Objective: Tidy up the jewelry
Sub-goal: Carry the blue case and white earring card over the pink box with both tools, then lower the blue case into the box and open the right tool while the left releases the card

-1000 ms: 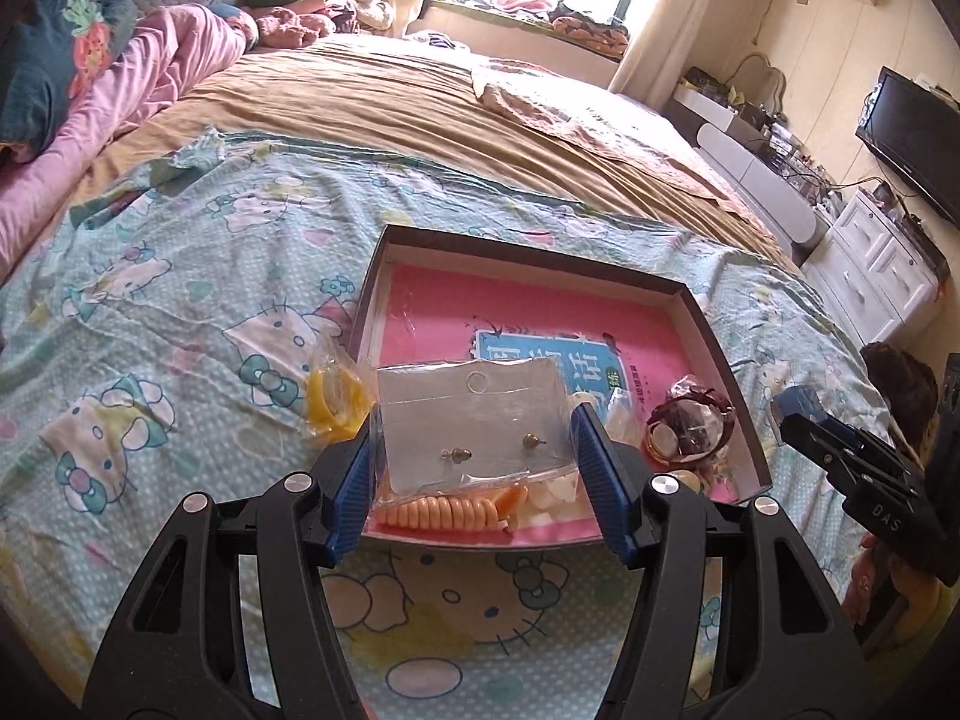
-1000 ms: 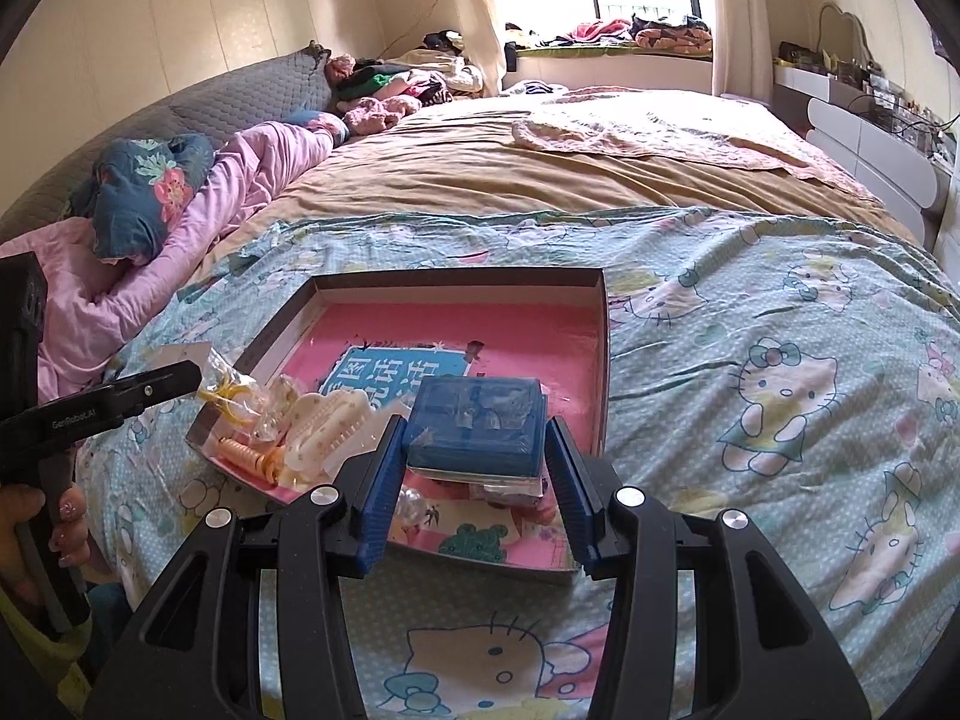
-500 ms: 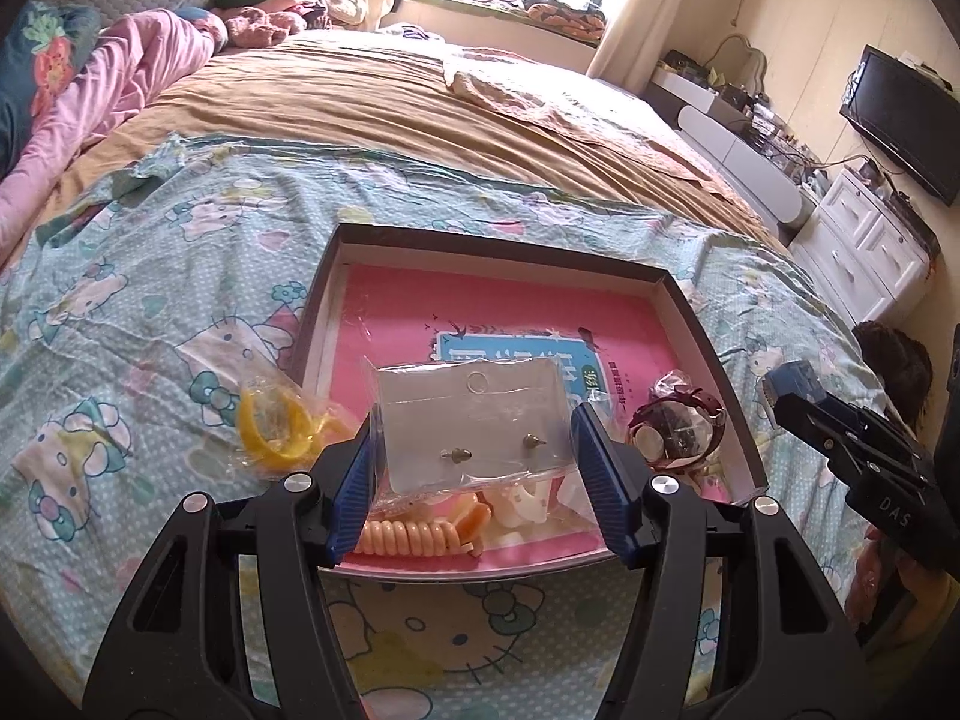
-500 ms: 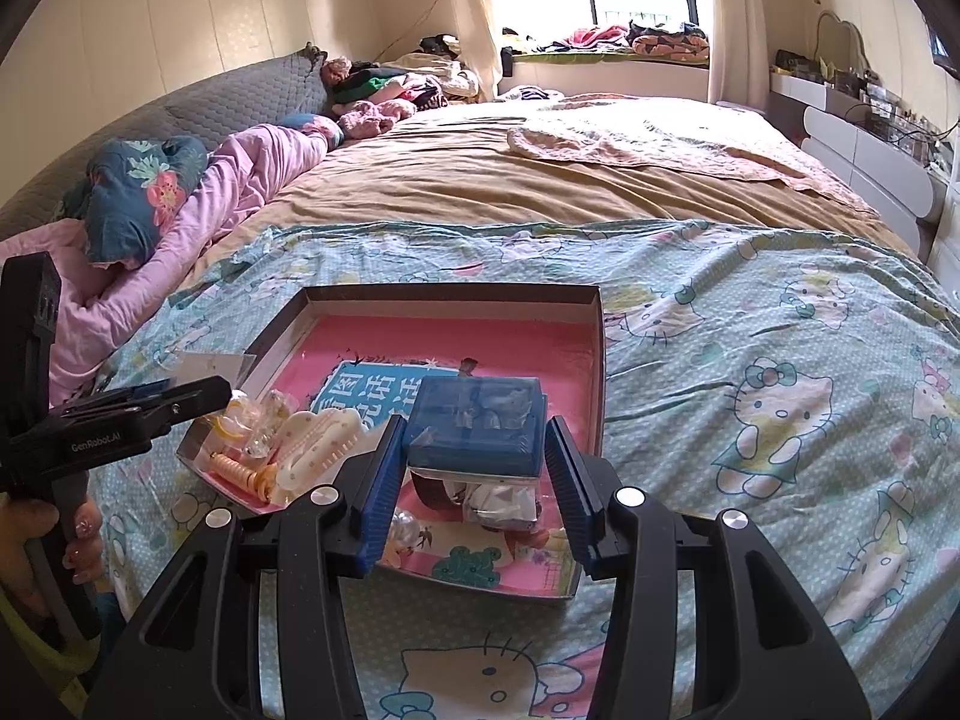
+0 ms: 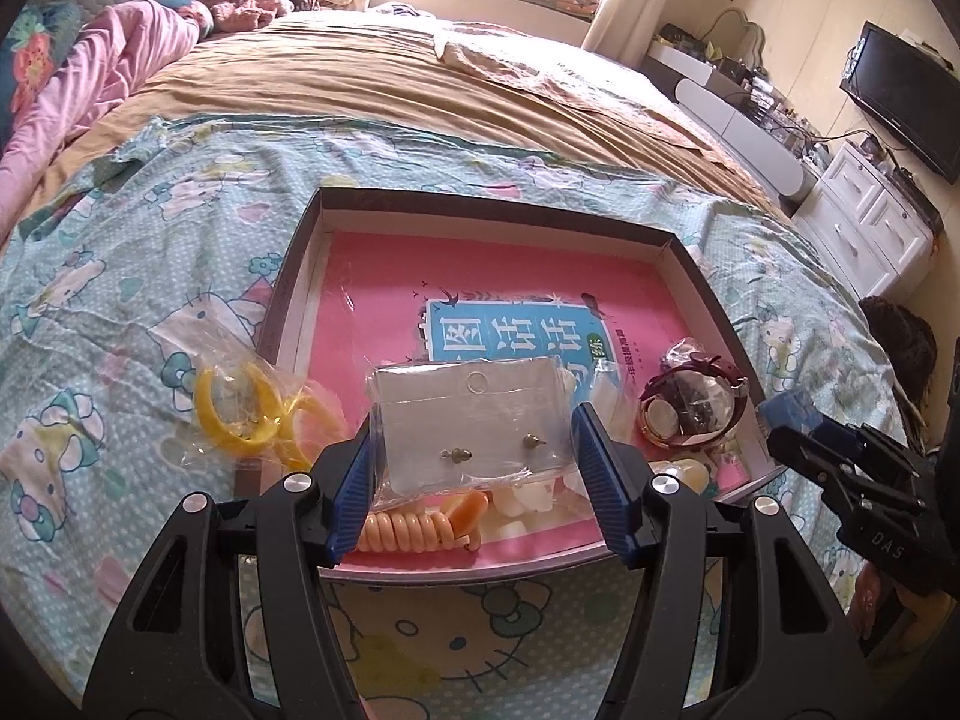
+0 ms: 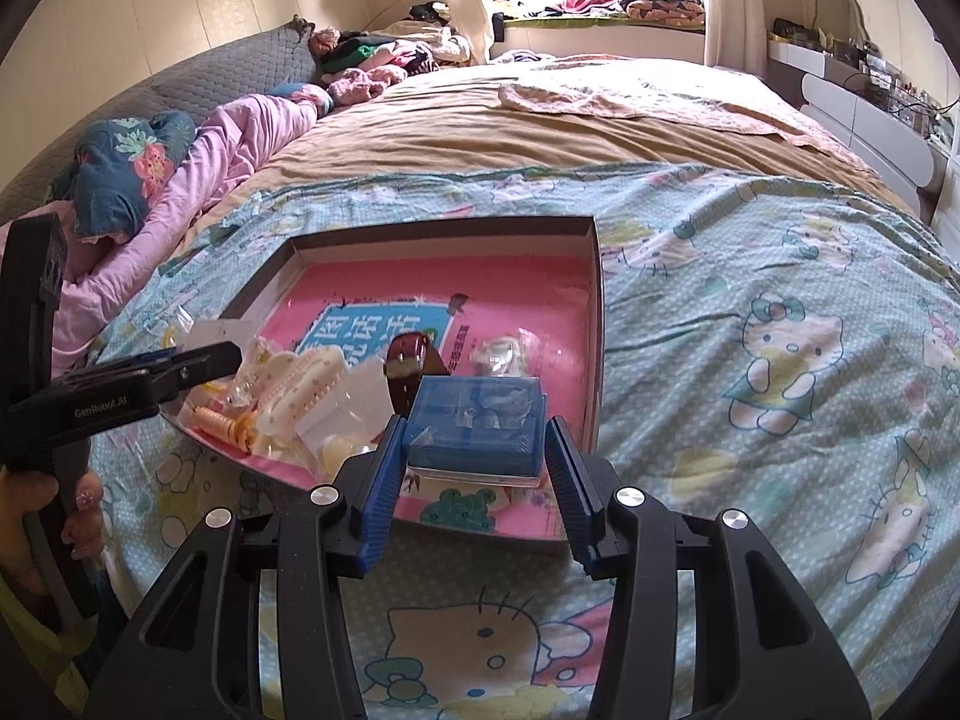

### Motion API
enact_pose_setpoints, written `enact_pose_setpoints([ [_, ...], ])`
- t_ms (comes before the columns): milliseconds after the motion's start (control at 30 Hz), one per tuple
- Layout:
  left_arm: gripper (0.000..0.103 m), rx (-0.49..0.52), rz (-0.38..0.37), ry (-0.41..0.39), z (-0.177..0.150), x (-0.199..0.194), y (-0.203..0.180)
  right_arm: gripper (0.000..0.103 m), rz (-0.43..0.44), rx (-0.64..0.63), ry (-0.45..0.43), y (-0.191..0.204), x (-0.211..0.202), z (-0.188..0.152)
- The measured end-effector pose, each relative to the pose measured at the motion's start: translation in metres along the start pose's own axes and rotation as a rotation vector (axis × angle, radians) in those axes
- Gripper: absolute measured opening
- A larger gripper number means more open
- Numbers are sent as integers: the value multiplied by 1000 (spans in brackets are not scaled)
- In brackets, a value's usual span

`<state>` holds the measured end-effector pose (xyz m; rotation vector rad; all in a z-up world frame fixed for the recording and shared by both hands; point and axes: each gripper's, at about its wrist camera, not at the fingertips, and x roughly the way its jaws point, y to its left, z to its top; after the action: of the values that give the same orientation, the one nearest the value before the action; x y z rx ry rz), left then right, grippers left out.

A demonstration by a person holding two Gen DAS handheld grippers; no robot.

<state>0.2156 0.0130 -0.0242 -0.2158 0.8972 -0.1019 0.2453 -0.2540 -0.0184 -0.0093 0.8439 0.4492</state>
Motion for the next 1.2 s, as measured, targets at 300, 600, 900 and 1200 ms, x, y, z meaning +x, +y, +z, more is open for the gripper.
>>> enact_pose_setpoints([
  [300, 53, -2, 8, 15, -1, 7, 2, 45, 3, -1, 46, 5, 14, -10],
  [600, 53, -9, 12, 13, -1, 9, 4, 46, -7, -2, 70, 6, 22, -11],
  [900, 54, -8, 17, 15, -1, 10, 4, 50, -8, -3, 69, 7, 17, -13],
  [1200, 62, 9, 17, 11, -2, 4, 0, 64, -9, 12, 37, 6, 4, -11],
])
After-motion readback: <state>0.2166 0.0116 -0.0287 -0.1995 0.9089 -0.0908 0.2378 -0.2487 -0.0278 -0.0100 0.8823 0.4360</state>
